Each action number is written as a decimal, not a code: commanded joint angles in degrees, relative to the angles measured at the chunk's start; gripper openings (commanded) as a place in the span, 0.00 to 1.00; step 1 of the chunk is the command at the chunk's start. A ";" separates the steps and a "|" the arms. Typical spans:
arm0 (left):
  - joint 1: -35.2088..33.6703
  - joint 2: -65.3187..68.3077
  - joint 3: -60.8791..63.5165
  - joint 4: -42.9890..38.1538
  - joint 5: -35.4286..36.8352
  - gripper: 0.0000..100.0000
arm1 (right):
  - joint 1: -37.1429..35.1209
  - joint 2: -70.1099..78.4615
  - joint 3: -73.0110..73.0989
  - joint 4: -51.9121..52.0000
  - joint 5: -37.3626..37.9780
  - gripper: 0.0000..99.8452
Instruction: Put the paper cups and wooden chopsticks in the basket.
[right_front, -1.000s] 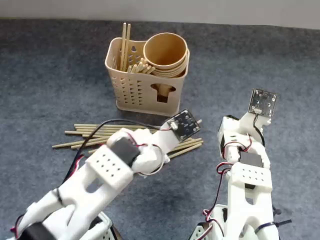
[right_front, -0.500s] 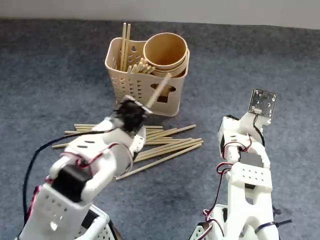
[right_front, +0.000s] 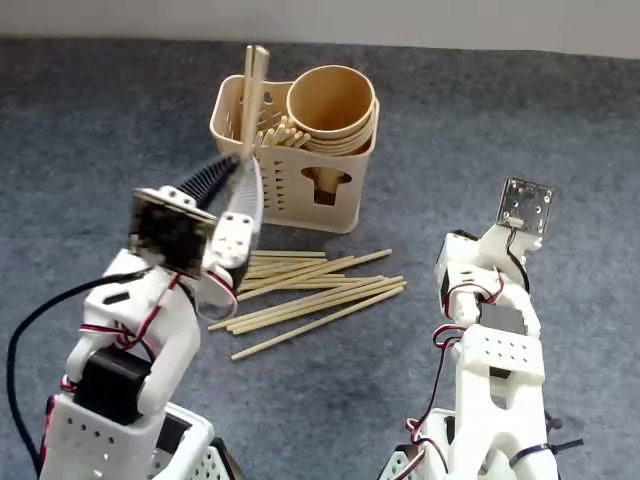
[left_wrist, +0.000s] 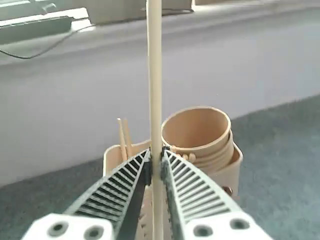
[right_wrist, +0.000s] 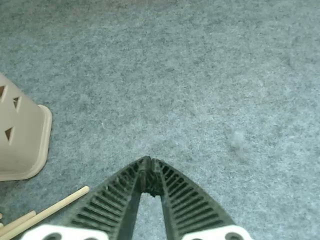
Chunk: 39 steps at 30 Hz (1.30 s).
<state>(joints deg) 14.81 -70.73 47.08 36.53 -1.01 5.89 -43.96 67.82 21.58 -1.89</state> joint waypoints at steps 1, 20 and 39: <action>-3.21 -0.66 -0.84 -8.53 2.64 0.01 | 0.13 -1.27 -0.57 -1.19 0.70 0.01; -4.35 29.49 -20.79 -21.89 2.37 0.01 | 0.13 -1.27 -0.57 -1.27 0.79 0.01; -10.15 51.56 -30.99 -21.71 2.55 0.01 | 0.13 -1.27 -0.66 -1.27 0.79 0.01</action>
<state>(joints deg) 5.23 -18.86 19.21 15.78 1.19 5.89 -43.96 67.82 21.58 -1.89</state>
